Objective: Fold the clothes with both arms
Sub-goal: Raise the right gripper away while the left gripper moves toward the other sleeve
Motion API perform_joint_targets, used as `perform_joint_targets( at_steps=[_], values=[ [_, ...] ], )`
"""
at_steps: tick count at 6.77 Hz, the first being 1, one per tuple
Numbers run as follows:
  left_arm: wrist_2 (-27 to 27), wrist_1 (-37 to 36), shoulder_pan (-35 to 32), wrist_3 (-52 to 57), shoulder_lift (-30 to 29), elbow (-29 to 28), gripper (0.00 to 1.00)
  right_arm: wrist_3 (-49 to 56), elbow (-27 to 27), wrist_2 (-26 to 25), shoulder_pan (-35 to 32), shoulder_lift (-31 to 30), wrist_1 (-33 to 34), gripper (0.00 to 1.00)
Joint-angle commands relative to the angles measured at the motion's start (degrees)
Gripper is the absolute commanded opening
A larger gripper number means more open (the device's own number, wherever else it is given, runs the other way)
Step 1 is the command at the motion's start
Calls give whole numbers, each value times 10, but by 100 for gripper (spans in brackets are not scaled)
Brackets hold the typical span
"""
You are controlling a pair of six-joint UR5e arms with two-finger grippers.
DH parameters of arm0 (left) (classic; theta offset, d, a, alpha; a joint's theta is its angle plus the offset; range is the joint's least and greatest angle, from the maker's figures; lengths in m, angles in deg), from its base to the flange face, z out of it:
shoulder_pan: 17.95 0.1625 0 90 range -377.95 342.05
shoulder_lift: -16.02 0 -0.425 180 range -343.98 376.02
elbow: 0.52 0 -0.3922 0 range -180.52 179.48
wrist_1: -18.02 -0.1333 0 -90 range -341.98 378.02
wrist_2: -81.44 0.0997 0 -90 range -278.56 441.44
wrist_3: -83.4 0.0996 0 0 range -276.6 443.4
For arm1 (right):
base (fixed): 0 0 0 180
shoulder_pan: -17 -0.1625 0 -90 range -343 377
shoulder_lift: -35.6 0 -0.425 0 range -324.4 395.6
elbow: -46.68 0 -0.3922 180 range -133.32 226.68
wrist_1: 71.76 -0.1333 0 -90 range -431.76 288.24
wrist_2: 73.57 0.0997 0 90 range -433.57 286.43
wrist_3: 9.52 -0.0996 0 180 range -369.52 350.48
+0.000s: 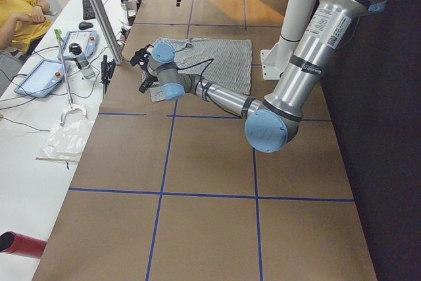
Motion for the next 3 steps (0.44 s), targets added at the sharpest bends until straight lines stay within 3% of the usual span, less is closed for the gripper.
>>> perform_joint_targets(
  at_steps=[1,3],
  values=[
    [135,11,82,-126,-22,-22,99,10,-33,19,-15,-34,-89,100],
    [195,17,115,-205,-73,-114,69,8,-33,17,-15,-36,-89,100]
  ],
)
